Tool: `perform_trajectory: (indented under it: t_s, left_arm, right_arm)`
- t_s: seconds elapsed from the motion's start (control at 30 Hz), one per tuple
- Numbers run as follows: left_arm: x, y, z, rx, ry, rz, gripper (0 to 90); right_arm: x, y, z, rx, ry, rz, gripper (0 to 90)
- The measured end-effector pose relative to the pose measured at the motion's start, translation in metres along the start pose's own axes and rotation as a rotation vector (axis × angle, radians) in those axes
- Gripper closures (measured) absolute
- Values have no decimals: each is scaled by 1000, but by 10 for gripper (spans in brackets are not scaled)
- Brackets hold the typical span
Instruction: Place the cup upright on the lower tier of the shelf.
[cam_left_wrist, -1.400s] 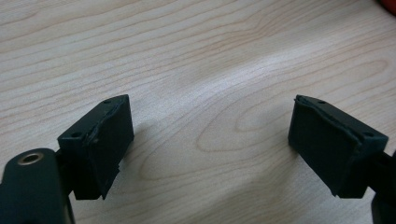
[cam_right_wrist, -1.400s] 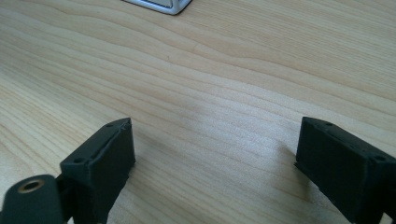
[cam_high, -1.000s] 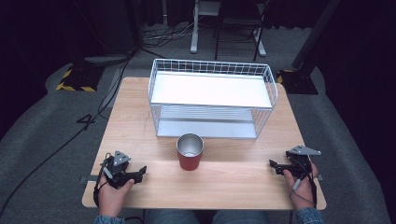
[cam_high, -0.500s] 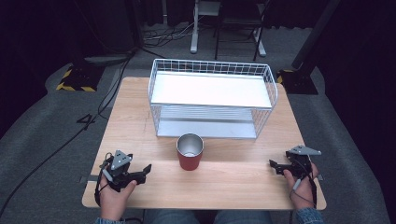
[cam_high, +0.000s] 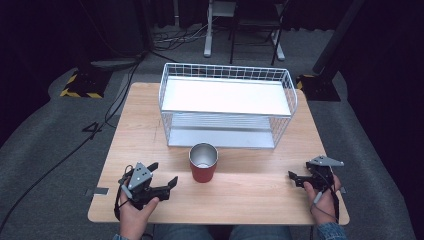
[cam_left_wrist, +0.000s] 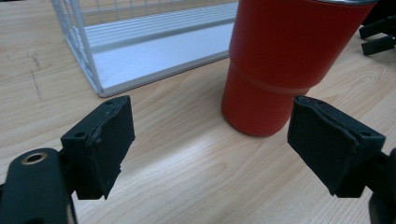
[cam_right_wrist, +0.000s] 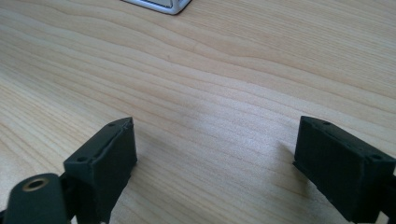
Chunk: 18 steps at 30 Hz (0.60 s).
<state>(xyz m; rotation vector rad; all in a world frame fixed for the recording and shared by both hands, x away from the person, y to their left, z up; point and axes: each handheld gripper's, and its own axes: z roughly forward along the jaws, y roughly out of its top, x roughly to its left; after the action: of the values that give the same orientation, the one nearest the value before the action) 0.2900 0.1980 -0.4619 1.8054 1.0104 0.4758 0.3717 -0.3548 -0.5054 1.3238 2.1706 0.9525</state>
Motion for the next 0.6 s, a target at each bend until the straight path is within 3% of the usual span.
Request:
perform_trajectory:
  t_s: [0.3,0.6]
  left_arm:
    - [-14,1,20,15,-41,6,153]
    - [-26,6,37,-3,-64,-8,153]
  right_arm:
    - [0,0,0,0,0,0,131]
    - [0,0,0,0,0,0,131]
